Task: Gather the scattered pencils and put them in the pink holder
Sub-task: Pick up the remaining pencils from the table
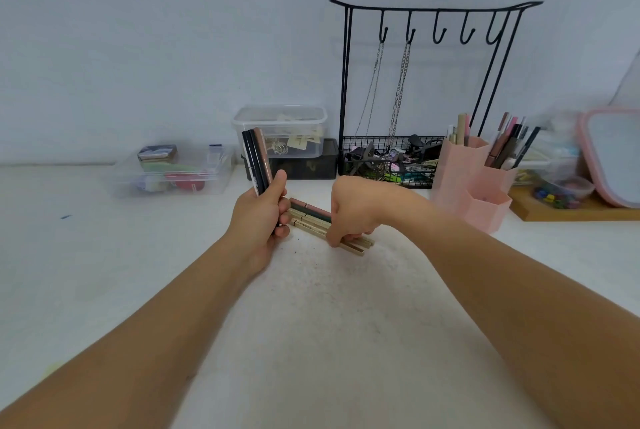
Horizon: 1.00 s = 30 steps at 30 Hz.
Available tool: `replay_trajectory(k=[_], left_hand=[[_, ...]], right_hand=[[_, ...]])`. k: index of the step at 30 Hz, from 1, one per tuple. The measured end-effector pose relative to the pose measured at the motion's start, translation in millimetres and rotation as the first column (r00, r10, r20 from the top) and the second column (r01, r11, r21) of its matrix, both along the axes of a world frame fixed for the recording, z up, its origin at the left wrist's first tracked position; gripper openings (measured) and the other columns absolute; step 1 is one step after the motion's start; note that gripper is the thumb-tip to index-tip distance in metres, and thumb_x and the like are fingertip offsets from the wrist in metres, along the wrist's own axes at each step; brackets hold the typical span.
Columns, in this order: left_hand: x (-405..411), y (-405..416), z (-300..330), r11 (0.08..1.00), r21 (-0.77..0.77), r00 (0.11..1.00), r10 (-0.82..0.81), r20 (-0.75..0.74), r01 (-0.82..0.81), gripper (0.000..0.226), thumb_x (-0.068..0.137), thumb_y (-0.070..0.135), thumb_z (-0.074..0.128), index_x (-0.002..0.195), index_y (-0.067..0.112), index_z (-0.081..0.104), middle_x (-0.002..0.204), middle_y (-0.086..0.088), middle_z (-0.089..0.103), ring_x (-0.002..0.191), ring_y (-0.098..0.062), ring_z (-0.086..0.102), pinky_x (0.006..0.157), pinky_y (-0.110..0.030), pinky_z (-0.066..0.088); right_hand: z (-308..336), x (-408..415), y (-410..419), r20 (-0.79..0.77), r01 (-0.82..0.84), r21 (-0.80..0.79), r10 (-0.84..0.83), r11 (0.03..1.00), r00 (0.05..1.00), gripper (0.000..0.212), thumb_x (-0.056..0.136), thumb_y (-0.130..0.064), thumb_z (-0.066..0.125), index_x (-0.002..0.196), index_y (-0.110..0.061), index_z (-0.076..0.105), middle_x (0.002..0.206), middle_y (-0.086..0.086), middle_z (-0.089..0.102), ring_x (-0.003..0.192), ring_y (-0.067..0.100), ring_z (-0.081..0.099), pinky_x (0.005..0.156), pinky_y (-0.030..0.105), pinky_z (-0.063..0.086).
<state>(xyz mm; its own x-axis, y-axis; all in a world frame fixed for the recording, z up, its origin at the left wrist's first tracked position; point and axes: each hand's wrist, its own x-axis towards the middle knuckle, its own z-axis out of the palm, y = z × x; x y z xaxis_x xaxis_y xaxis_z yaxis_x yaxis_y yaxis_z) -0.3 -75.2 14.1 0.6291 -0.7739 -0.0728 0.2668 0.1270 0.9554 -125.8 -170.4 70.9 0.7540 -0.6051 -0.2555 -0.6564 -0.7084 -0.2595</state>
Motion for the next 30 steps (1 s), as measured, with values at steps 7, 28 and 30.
replay_trajectory(k=[7,28,30], left_hand=[[-0.7,0.1,2.1,1.000,-0.013,0.999,0.020,-0.032,-0.021,0.030,0.097,0.041,0.064,0.086,0.017,0.050,0.054,0.007,0.042,0.047,-0.008,0.037,0.039,-0.018,0.029],[-8.7,3.8,3.1,0.983,-0.029,0.983,-0.182,0.016,0.183,0.035,0.099,0.045,0.056,0.095,0.014,0.072,0.063,-0.003,0.056,0.052,-0.010,0.048,0.036,-0.018,0.025],[-9.1,4.2,4.6,0.987,-0.011,0.987,-0.160,0.018,0.160,0.035,0.102,0.043,0.053,0.098,0.012,0.070,0.064,-0.004,0.057,0.051,-0.011,0.052,0.036,-0.019,0.028]], right_hand=[[12.5,-11.9,-6.7,0.213,0.017,0.235,-0.069,0.972,0.975,0.009,0.079,-0.006,0.079,0.085,0.002,0.078,0.066,0.008,0.071,0.058,0.015,0.063,0.056,0.020,0.054],[-10.2,9.7,14.7,0.729,-0.188,0.372,-0.161,0.909,0.666,0.019,0.078,0.000,0.082,0.087,0.012,0.072,0.074,0.029,0.071,0.056,0.023,0.065,0.050,0.019,0.052],[-9.6,8.6,13.0,0.722,-0.189,0.360,-0.145,0.914,0.677,0.018,0.079,-0.004,0.083,0.088,0.007,0.073,0.074,0.026,0.072,0.056,0.018,0.064,0.048,0.019,0.047]])
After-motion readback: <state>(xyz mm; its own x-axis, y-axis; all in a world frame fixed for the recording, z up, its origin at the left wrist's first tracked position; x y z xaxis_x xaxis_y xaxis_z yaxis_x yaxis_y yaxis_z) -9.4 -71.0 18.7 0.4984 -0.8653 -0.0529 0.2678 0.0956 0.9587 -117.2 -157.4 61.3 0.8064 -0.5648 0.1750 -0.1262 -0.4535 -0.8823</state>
